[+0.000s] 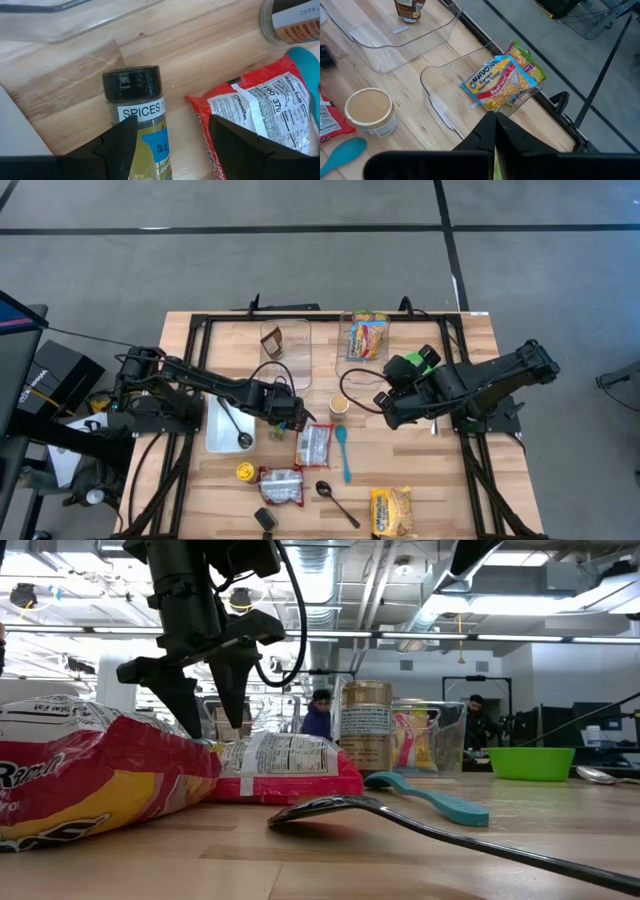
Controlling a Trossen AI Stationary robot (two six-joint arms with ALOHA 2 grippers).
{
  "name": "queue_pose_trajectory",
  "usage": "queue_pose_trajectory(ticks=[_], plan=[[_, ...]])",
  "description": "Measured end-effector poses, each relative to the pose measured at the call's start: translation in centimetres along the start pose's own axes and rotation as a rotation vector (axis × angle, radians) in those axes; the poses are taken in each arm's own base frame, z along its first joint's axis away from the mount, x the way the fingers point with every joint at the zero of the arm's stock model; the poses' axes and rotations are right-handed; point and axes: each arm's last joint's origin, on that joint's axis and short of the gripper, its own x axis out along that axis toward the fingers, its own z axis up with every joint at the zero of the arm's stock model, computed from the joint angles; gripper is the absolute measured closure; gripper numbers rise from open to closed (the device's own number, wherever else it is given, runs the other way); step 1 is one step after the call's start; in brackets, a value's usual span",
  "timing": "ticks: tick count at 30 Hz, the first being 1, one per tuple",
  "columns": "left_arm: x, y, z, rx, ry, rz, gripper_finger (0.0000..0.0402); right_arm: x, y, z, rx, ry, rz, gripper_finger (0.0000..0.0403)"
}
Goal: Pick & Place Food Item
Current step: Put the light green seasoning bottle into the left transparent bin
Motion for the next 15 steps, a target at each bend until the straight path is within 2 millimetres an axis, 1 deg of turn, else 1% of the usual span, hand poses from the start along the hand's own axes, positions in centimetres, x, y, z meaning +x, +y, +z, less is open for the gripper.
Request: queue_pose_trajectory(ticks=[4, 9, 13, 15], plan=[[-0.7, 0.1, 0.1, -0.008, 0.002, -0.019, 0.016, 0.0, 0.0, 0.0, 0.0, 0.0, 0.0, 0.0403], [-2.4, 0.5, 0.2, -0.025, -0.005, -0.044, 0.016, 0.0, 0.0, 0.0, -0.003, 0.0, -0.001, 0.0403], [-2.6, 0.9, 0.2, -0.021, -0.004, -0.012, 0.016, 0.0, 0.0, 0.0, -0.002, -0.002, -0.001, 0.0403], [-2.1, 0.8, 0.1, -0.02, -0.007, -0.004, 0.016, 0.0, 0.0, 0.0, -0.002, -0.002, -0.001, 0.0403]])
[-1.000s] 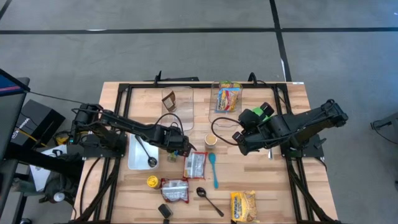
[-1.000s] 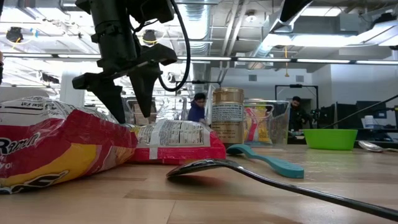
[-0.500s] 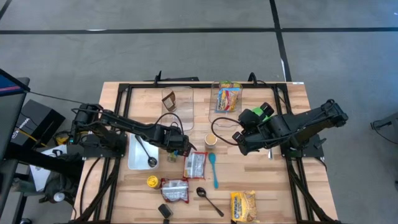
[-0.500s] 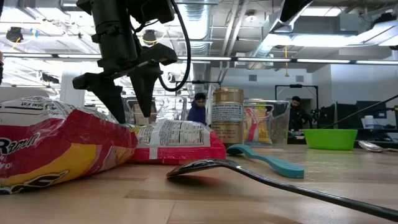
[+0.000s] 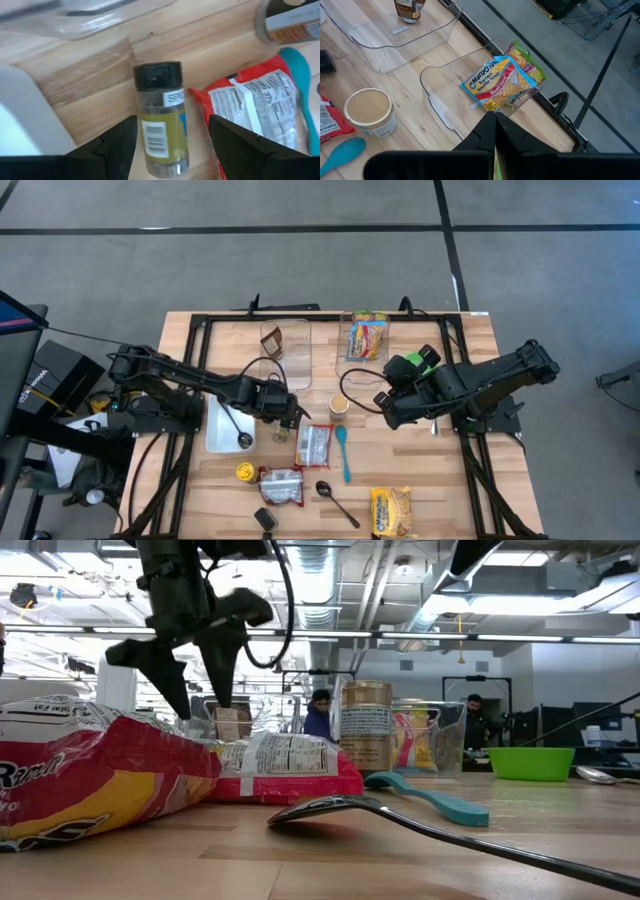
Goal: Pick & Place Food Item
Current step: Put the light green seasoning bottle into the left transparent bin
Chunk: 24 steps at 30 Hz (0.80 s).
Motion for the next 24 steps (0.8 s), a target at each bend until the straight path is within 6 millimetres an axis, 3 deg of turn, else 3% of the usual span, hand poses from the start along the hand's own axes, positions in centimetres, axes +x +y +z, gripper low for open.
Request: queue_pose_trajectory(ticks=[11, 24], plan=[[3.5, -0.7, -0.6, 0.012, 0.039, 0.052, 0.016, 0.0, 0.0, 0.0, 0.003, 0.001, 0.0, 0.0403], [5.6, -0.9, -1.8, 0.047, 0.06, 0.103, 0.016, 0.0, 0.0, 0.0, 0.004, -0.001, 0.001, 0.0403]])
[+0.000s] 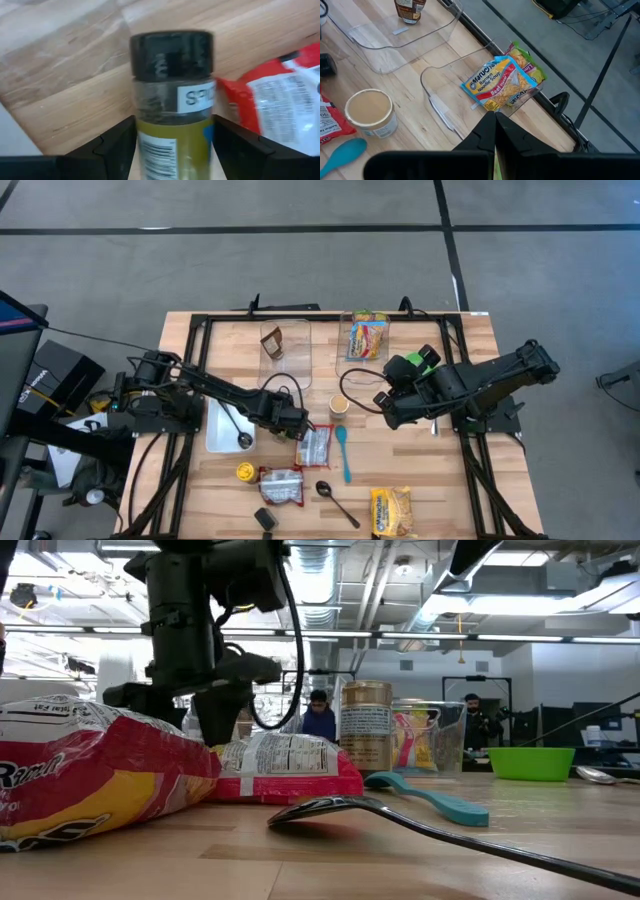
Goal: Pick & Place Food Item
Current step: Put the light green seasoning bottle into the left transparent bin
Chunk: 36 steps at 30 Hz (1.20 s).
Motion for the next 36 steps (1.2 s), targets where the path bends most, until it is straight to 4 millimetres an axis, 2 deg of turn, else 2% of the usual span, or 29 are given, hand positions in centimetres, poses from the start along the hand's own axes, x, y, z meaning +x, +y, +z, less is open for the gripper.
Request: queue_pose_trajectory(ticks=[14, 25, 36], plan=[[0.45, -0.02, -0.2, 0.008, 0.0, 0.018, 0.0162, 0.02, 0.07, 0.03, 0.002, -0.003, 0.003, 0.0403], [0.44, -0.08, -0.18, 0.007, -0.005, 0.012, 0.0228, 0.02, 0.08, 0.04, 0.004, -0.003, 0.003, 0.0403], [0.05, -0.1, -0.12, 0.009, -0.009, -0.003, 0.023, 0.02, 0.08, 0.04, 0.004, -0.003, 0.003, 0.0403]])
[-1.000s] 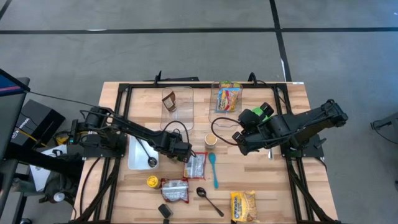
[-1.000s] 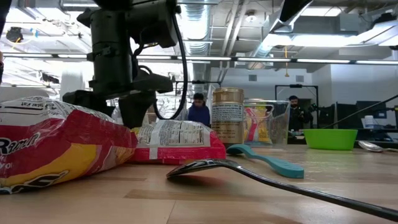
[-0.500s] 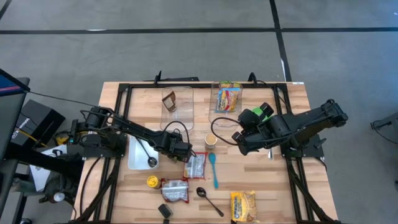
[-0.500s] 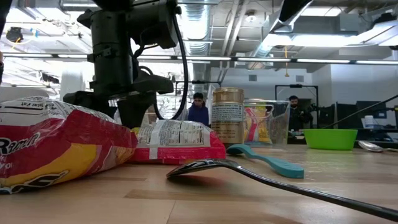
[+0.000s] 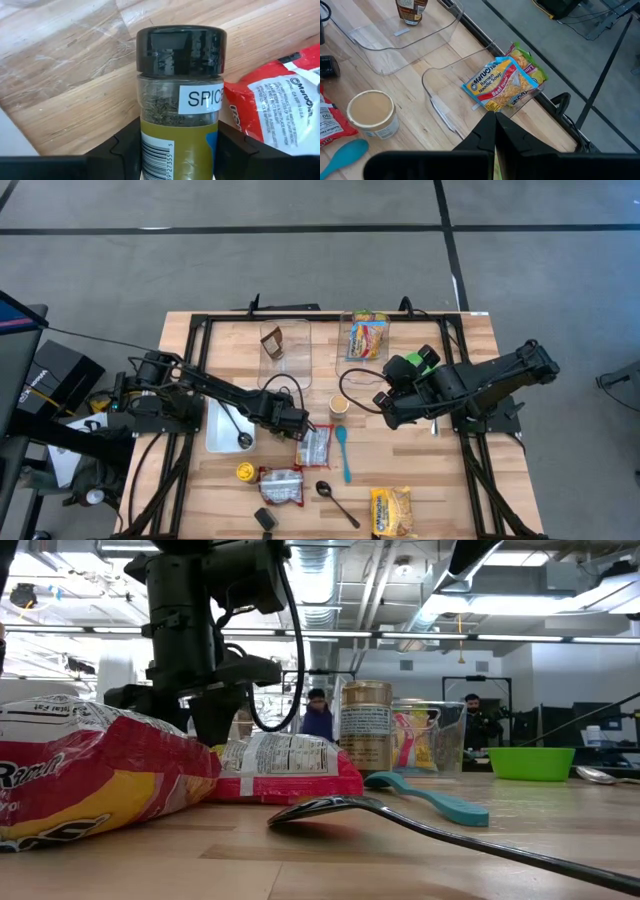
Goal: Pick & Place Food Item
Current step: Put the light green seasoning bottle into the left transparent bin
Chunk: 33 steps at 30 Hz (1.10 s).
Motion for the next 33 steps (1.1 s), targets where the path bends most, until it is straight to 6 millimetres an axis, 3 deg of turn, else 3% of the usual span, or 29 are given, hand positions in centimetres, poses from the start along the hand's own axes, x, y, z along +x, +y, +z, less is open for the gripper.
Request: queue_pose_trajectory(ticks=[9, 16, 26, 33], plan=[[-2.2, -0.1, -0.1, 0.005, -0.045, -0.07, 0.0232, 0.0, 0.0, 0.0, 0.0, 0.0, 0.0, 0.0403], [-6.0, -0.1, -0.7, 0.014, -0.159, -0.201, 0.0233, 0.0, 0.0, 0.0, 0.002, 0.0, 0.0, 0.0403], [-12.5, 0.5, -0.4, 0.092, -0.503, -0.421, 0.0233, 0.0, 0.0, 0.0, 0.002, 0.0, 0.0, 0.0403], [-15.0, -0.1, 0.4, 0.234, -0.73, -0.5, 0.0233, 0.0, 0.0, 0.0, 0.005, -0.001, 0.002, 0.0403]])
